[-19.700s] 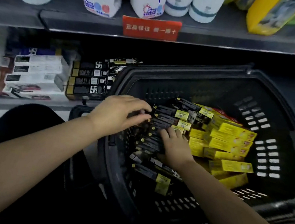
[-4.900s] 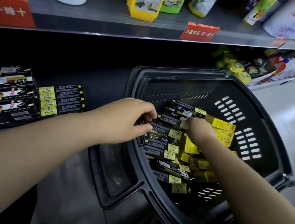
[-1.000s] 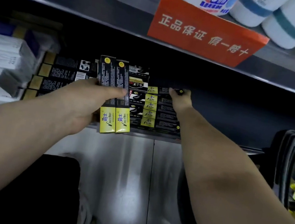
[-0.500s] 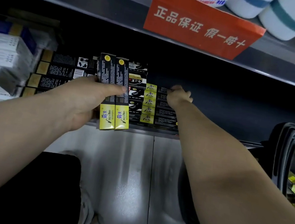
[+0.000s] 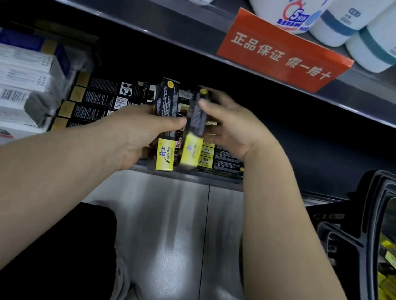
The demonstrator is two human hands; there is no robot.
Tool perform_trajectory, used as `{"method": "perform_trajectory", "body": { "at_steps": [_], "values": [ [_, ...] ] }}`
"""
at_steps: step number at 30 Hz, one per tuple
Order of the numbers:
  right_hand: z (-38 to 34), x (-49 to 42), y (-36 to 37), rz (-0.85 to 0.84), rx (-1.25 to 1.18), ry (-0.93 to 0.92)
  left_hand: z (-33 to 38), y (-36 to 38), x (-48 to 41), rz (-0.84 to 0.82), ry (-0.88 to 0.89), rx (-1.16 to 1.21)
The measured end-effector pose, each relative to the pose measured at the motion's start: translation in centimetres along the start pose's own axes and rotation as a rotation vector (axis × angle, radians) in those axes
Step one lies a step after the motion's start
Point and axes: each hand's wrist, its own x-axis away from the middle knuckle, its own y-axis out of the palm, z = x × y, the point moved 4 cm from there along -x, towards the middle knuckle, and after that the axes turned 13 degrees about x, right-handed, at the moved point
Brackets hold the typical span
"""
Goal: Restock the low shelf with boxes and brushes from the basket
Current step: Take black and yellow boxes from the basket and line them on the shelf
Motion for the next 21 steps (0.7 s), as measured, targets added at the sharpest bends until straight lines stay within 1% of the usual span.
{"method": "perform_trajectory", "body": {
  "at_steps": [1, 4, 5, 6, 7, 9, 12, 14, 15, 16, 19, 21],
  "values": [
    [0.2, -0.1, -1.1, 0.140, -0.056, 0.026, 0.1, -0.3, -0.1, 0.023, 0.017, 0.003],
    [1.8, -1.3, -5.4, 0.651, -0.192, 0.137, 0.4, -0.7, -0.4, 0.040, 0.042, 0.010],
    [2.5, -1.9, -6.6, 0.773, -0.208, 0.150, 0.4, -0.7, -0.4, 0.030, 0.049, 0.004],
    [3.1, -2.3, -7.4, 0.838, -0.206, 0.154, 0.5, -0.7, -0.5, 0.026, 0.060, -0.005],
    [3.4, -2.9, -7.9, 0.864, -0.215, 0.163, 0.6, -0.7, -0.6, 0.027, 0.072, -0.014],
    [4.0, -4.2, -8.4, 0.840, -0.292, 0.162, 0.7, -0.9, -1.0, 0.047, 0.083, -0.028],
    [4.8, -5.8, -9.0, 0.880, -0.269, 0.184, 0.9, -1.1, -1.4, 0.067, 0.087, -0.048],
    [5.9, -6.5, -9.6, 0.899, -0.305, 0.185, 0.8, -1.1, -1.7, 0.066, 0.079, -0.077],
    [6.3, -7.0, -10.0, 0.890, -0.229, 0.182, 0.7, -1.1, -1.7, 0.064, 0.074, -0.091],
    [6.8, -7.5, -10.1, 0.844, -0.173, 0.196, 0.7, -1.0, -1.8, 0.063, 0.069, -0.107],
    [7.9, -8.5, -10.6, 0.726, 0.079, 0.278, 0.4, -0.9, -1.8, 0.067, 0.056, -0.151],
    [8.8, -9.2, -10.7, 0.664, 0.206, 0.329, 0.3, -0.7, -1.9, 0.071, 0.050, -0.159]
  ]
}}
